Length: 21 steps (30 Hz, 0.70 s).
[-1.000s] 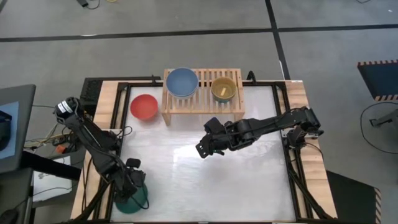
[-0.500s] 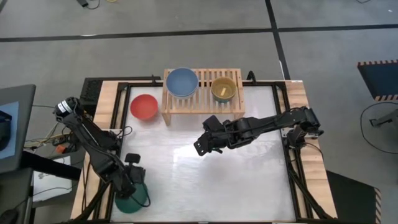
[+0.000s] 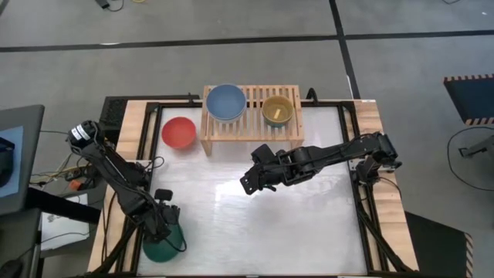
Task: Place and stack bowls onto a shelf
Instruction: Stack the large green bowl on top of the large blue bowl on the shelf
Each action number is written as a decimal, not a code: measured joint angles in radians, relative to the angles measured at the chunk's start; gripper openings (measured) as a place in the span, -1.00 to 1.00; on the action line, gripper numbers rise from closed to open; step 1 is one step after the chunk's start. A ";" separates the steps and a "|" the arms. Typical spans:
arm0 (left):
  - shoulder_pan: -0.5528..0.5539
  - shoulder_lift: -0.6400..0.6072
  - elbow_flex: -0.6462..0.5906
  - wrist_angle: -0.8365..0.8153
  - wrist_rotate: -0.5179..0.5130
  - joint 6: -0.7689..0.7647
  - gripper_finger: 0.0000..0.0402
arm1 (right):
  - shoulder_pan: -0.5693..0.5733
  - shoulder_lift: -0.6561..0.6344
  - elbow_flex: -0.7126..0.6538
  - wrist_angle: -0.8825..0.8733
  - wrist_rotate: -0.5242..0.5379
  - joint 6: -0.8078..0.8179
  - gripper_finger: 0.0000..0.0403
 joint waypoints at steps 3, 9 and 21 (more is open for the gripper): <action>0.024 0.000 0.003 0.002 0.003 -0.005 -0.91 | 0.000 0.000 0.000 -0.001 -0.001 0.000 0.46; 0.118 0.000 0.054 -0.026 -0.029 0.015 -0.99 | -0.002 -0.009 0.000 -0.023 -0.014 0.004 0.46; 0.420 -0.045 0.375 -0.286 -0.249 0.327 -1.00 | -0.043 -0.161 0.001 -0.188 0.021 -0.010 0.46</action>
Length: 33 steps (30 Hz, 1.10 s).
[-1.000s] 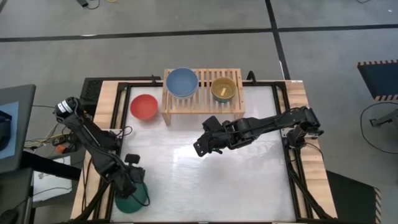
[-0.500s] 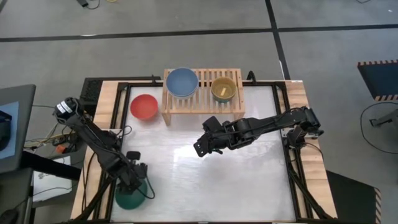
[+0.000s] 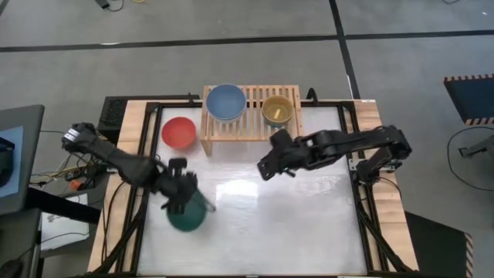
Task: Place and stack bowls onto a shelf
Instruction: Stack the large green bowl on top of the large blue bowl on the shelf
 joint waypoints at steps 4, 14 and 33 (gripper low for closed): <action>0.163 -0.023 0.102 0.033 -0.187 0.079 -1.00 | -0.019 -0.070 0.000 -0.017 0.052 -0.029 0.46; 0.637 -0.019 0.358 0.300 -0.069 0.346 -1.00 | -0.112 -0.171 0.000 -0.054 0.089 -0.132 0.46; 1.091 0.370 0.842 0.048 0.087 0.313 -1.00 | -0.238 -0.177 0.000 -0.206 0.087 -0.228 0.46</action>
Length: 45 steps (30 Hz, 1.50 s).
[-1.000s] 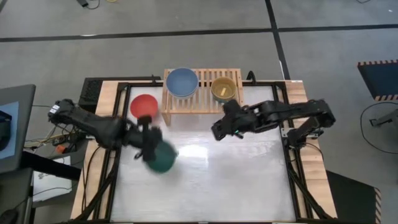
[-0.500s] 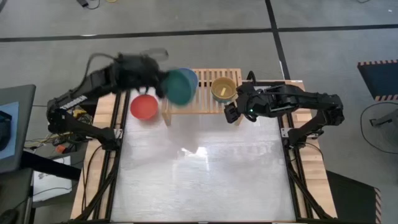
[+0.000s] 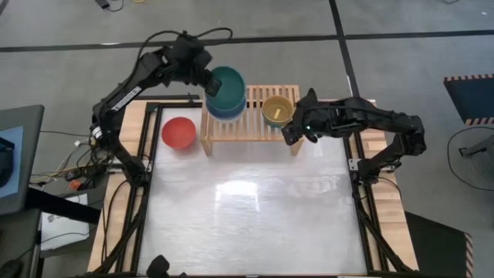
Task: Place and stack bowls onto a shelf
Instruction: Stack the large green bowl on top of the large blue bowl on the shelf
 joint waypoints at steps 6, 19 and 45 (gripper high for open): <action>0.042 0.046 0.010 -0.048 0.120 0.011 -1.00 | -0.013 0.000 0.000 -0.026 0.013 0.003 0.46; 0.070 0.062 0.009 -0.111 0.228 -0.008 -0.72 | -0.014 0.000 0.000 -0.027 0.017 -0.004 0.46; 0.039 0.004 -0.115 -0.119 -0.034 -0.008 -0.15 | 0.093 0.001 0.000 -0.037 0.020 0.093 0.46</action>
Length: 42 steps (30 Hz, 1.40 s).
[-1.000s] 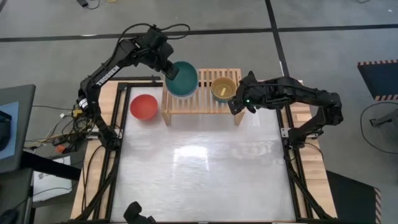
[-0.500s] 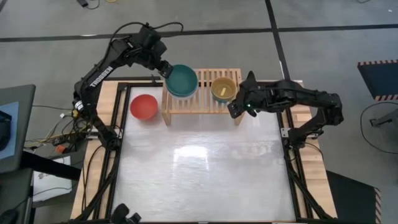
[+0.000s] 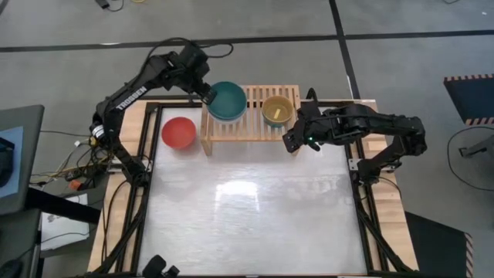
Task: Place and stack bowls onto a shelf
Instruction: Stack the large green bowl on top of the large blue bowl on the shelf, then stack the large orange bowl on top of the large green bowl on the shelf
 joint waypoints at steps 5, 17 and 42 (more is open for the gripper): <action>-0.012 0.001 -0.029 0.004 -0.022 -0.006 -0.15 | 0.008 0.000 0.000 -0.005 0.003 0.007 0.46; 0.089 -0.107 -0.028 -0.002 -0.111 0.059 -0.15 | -0.007 0.001 0.000 -0.035 0.005 0.006 0.46; 0.308 -0.108 -0.670 0.188 0.004 0.002 -0.15 | -0.072 0.001 0.000 -0.131 0.030 -0.060 0.46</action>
